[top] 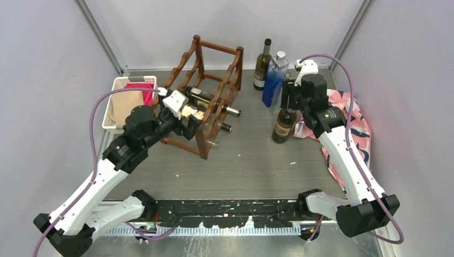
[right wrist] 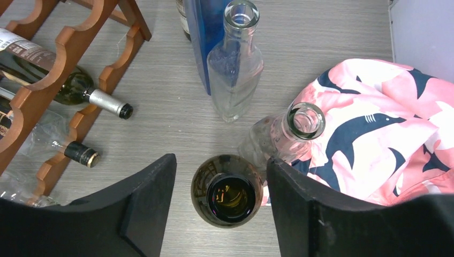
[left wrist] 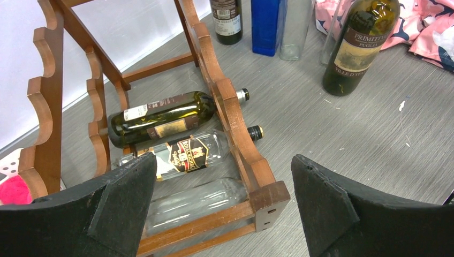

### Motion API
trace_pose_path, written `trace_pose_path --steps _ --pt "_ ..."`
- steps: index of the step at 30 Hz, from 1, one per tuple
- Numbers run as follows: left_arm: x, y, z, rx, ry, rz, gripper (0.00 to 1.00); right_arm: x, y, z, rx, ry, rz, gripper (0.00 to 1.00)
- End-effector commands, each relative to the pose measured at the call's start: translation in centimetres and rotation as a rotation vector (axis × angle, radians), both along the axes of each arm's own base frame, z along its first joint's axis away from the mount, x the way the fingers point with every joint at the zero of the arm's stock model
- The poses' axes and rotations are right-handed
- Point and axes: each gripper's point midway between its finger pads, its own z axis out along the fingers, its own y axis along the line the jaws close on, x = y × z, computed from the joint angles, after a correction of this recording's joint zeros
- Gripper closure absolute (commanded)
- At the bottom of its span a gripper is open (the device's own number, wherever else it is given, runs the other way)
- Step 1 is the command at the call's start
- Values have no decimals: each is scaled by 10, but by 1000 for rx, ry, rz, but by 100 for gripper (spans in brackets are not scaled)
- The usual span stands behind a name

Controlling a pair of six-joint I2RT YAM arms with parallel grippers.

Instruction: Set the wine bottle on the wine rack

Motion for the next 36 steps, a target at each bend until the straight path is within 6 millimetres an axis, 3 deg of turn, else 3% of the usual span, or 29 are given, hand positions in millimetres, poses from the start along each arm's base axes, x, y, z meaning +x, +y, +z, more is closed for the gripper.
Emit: trace_pose_path --steps 1,6,10,18,26,32,36 --pt "4 -3 18 -43 -63 -8 6 0 -2 34 33 -115 -10 29" --pt "4 -6 17 -49 -57 -17 6 -12 4 59 60 -164 41 19" --pt "5 -11 18 -73 -37 -28 6 -27 15 80 95 -197 126 16" --pt "-3 -34 49 -187 89 -98 6 -75 68 102 242 -250 452 16" --pt "23 -48 54 -130 249 -42 6 -113 118 70 346 -151 703 17" --pt "72 -52 36 -1 352 115 9 -126 125 32 311 -91 717 16" --pt "100 -56 13 120 440 200 14 -124 114 26 293 -108 652 16"
